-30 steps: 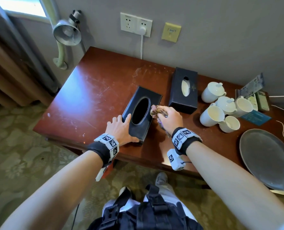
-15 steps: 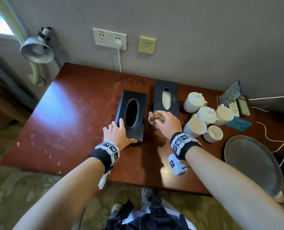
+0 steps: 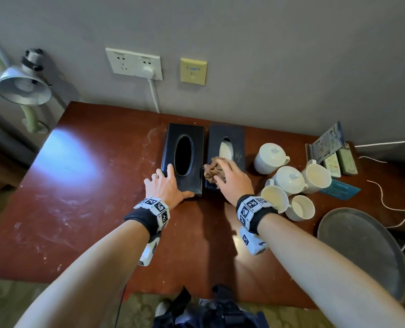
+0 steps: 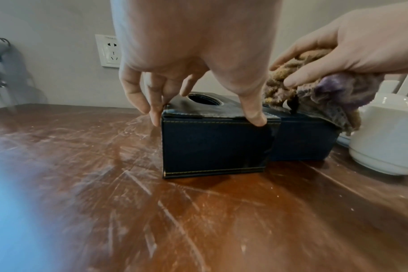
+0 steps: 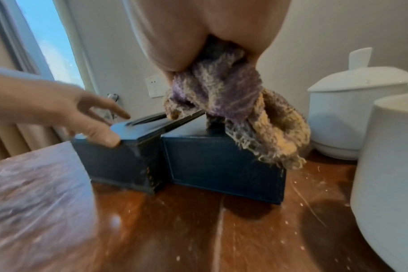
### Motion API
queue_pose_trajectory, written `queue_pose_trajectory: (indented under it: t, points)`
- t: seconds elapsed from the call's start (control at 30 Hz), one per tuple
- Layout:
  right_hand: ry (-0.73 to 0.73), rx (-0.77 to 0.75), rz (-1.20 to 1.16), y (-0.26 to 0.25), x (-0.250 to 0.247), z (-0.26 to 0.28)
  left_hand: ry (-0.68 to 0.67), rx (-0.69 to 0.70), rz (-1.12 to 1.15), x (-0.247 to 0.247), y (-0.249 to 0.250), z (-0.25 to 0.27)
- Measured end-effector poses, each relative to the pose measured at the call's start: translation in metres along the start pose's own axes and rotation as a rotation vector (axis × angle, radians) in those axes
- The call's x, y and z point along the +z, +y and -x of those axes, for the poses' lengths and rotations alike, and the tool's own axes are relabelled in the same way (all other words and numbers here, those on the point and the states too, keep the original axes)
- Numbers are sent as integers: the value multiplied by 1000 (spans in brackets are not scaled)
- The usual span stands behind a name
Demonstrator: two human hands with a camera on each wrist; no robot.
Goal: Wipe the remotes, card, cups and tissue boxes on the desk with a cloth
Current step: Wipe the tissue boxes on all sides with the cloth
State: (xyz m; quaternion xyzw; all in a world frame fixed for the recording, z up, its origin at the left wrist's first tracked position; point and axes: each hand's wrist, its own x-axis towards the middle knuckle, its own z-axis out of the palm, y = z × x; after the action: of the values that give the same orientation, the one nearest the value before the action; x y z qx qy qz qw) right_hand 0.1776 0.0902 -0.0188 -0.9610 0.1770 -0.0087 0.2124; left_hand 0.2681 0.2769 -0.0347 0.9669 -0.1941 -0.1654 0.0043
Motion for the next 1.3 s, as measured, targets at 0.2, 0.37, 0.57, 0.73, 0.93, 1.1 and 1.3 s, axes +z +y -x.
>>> queue_pose_trajectory:
  t: [0.2, 0.37, 0.57, 0.73, 0.93, 1.1, 1.3]
  points:
    - [24, -95, 67, 10, 33, 6, 20, -15, 15, -3, 8, -14]
    - [140, -170, 63, 8, 37, 4, 20, -27, 62, -1, 10, -10]
    - [60, -109, 30, 4, 19, 3, 17, 13, 159, -15, 8, 2]
    - [101, -70, -6, -5, -1, 8, 74, 86, 150, -38, 2, 17]
    - [205, -90, -16, -21, -31, 33, 173, 202, 196, -64, 1, 43]
    - [308, -35, -80, -25, -57, 60, 222, 290, 211, -83, 11, 69]
    - [397, -2, -111, -14, -86, 100, 243, 369, 184, -97, 31, 92]
